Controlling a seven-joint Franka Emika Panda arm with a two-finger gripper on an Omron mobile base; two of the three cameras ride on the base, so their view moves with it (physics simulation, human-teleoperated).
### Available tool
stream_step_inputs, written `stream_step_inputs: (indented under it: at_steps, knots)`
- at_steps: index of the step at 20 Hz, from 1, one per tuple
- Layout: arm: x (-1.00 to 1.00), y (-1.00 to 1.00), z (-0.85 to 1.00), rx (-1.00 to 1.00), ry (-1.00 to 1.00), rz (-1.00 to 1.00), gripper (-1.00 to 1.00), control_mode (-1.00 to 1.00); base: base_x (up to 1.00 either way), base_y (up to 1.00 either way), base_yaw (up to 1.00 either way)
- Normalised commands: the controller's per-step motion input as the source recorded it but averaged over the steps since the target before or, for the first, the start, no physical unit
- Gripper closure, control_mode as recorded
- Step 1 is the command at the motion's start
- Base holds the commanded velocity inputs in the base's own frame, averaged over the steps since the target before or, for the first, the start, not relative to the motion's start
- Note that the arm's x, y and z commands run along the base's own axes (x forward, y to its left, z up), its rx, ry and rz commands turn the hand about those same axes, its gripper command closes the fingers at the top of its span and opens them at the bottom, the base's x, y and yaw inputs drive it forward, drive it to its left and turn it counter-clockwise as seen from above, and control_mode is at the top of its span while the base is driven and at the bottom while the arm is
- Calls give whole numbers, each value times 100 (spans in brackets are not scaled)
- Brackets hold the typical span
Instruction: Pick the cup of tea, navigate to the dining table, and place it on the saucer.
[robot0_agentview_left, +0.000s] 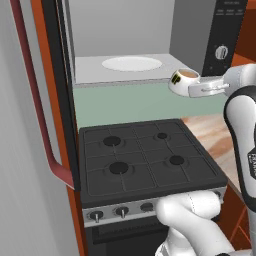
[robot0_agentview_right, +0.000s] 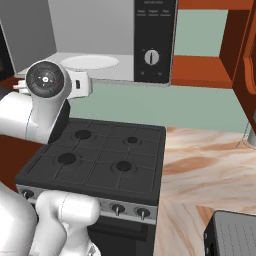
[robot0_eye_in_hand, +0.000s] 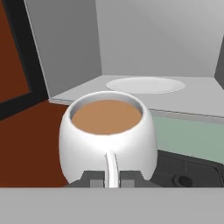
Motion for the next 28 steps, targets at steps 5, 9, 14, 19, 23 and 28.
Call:
stream_step_inputs:
  at_steps: [5, 9, 14, 19, 23, 28]
  knots:
    - [0, 0, 0, 0, 0, 0, 100, -100, 0, 0, 0]
    - [0, 0, 0, 0, 0, 0, 100, 100, -1, 0, 0]
    - [0, 0, 0, 0, 0, 0, 100, 100, -84, 0, -8]
    - [0, 0, 0, 0, 0, 0, 100, 100, -100, 0, -15]
    - [0, 0, 0, 0, 0, 0, 100, 100, -100, 0, -13]
    - [0, 0, 0, 0, 0, 0, 100, 100, -92, 0, -4]
